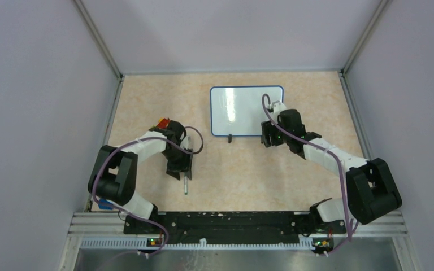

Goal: Write a sentence on the whiteboard
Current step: Pick up the whiteboard marker from the center of the board.

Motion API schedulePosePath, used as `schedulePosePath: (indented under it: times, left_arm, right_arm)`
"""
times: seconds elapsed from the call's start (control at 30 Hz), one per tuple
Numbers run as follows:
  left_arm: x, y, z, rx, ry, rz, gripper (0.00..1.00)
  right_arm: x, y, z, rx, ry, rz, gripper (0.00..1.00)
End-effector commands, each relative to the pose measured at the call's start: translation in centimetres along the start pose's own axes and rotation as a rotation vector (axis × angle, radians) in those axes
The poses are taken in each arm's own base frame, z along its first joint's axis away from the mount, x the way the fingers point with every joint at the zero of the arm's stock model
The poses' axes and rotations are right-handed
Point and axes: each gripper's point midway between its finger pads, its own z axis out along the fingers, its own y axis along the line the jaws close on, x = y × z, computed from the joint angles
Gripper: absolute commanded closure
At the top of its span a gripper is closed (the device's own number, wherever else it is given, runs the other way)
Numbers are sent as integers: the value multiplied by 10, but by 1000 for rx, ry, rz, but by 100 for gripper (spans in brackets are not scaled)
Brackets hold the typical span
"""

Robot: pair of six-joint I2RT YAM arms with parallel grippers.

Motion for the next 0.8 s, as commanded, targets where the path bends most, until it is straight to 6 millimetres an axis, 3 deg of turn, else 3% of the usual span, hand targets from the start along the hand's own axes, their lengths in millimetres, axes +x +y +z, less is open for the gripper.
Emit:
schedulePosePath:
  times: [0.0,0.3,0.5,0.6,0.77]
  left_arm:
    - [-13,-6,6,24,-4,-11,44]
    - [-36,-3,22,-140,-97,95,60]
    - [-49,6,26,-203,-132,100,82]
    - [-68,-7,13,-175,-181,111,98]
    - [-106,-44,-39,-75,-345,140,100]
  right_arm:
    - [-18,3,-4,4,-60,-15,42]
    - [-14,3,3,6,-28,6,42]
    - [-13,2,3,8,-25,2,42]
    - [-13,3,3,4,-22,6,42]
    - [-19,7,3,-13,-36,20,43]
